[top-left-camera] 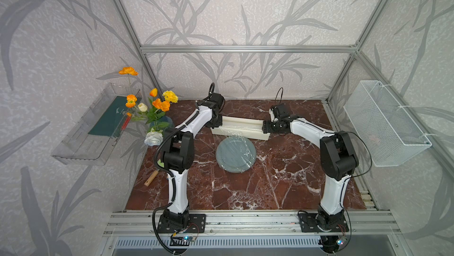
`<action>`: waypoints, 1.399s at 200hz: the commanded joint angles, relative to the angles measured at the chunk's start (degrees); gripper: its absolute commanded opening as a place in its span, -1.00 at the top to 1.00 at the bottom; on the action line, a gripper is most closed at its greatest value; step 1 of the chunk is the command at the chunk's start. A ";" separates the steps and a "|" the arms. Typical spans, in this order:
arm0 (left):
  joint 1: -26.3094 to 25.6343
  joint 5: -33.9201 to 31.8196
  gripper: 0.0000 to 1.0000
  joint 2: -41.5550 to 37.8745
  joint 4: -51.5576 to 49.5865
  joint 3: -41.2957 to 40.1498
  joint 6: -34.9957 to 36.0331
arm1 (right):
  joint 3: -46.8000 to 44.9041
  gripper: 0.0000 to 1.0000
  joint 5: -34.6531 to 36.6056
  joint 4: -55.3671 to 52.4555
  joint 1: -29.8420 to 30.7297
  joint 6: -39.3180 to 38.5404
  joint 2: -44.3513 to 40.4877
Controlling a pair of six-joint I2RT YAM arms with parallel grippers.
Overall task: Wrap the plate with plastic wrap
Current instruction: Tear off the plastic wrap from the plastic wrap cutting box, then move the plastic wrap cutting box to the center of the board.
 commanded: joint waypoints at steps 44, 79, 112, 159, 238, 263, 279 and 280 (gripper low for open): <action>2.30 -9.12 0.99 -3.02 -4.48 1.22 -1.27 | 2.23 -0.57 2.35 -8.49 -0.37 -2.07 0.84; 2.25 -10.13 1.00 -5.94 -4.90 0.68 -1.97 | -0.71 -0.57 -0.70 -7.54 -0.23 -1.37 -4.22; 2.30 -9.46 0.96 -9.87 -1.31 -4.17 -2.95 | -4.43 -0.57 -7.01 -5.52 1.31 -0.29 -7.61; 2.30 -6.21 -0.47 -10.67 -1.40 -7.42 -4.90 | -5.76 -0.57 -9.76 -4.30 6.10 0.12 -6.35; 3.84 20.29 -0.52 -15.68 21.08 -24.61 -6.90 | -1.75 -0.57 -20.02 9.38 5.99 6.32 3.65; 4.49 22.89 -0.52 -9.74 19.60 -18.93 -6.61 | 6.14 -0.57 -19.82 8.03 5.15 5.74 9.25; 4.59 22.89 -0.52 -6.42 18.59 -14.74 -6.22 | 11.84 -0.57 -20.15 5.61 4.46 4.56 12.57; 4.63 22.88 -0.52 -6.23 18.53 -14.45 -6.18 | 12.22 -0.57 -20.17 5.49 4.42 4.39 12.84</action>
